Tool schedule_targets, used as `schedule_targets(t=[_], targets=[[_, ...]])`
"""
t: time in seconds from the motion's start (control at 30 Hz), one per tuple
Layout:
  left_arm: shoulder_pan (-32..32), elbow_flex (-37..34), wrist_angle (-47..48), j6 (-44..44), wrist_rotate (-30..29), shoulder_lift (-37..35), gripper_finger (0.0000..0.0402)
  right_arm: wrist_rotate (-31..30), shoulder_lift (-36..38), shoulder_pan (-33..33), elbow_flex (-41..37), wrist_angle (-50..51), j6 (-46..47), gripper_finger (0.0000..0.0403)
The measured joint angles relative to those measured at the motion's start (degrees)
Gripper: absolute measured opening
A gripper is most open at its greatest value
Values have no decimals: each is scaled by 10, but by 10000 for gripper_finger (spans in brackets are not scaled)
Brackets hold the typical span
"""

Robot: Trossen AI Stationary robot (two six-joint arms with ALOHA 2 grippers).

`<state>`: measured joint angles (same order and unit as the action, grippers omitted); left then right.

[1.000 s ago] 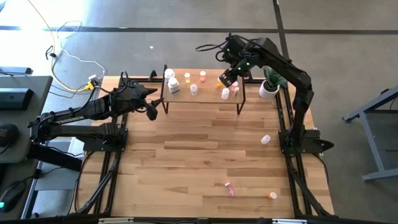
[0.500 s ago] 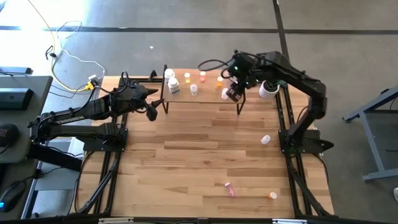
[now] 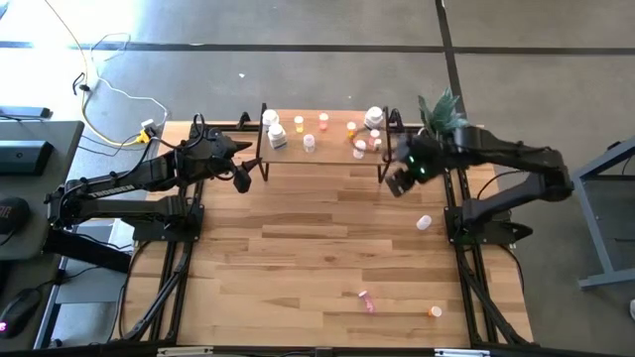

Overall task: Pick and place medicine bottles onto shelf by color
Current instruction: Put the orange pill bottle on the shelf

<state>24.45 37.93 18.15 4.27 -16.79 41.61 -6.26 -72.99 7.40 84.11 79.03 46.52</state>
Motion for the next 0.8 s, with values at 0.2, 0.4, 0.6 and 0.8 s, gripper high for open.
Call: schedule_targets(t=[0.2, 0.4, 0.6, 0.8], targets=[[0, 0, 0, 1, -1, 0, 251, 49, 58, -104, -96, -5, 149, 177], [0, 0, 9, 2, -2, 0, 251, 83, 76, -214, -158, -12, 270, 177], [0, 0, 41, 43, -4, 0, 251, 83, 74, -330, -192, -63, 365, 177], [-7, 0, 48, 76, -4, 0, 251, 84, 74, -423, -239, -130, 462, 177]])
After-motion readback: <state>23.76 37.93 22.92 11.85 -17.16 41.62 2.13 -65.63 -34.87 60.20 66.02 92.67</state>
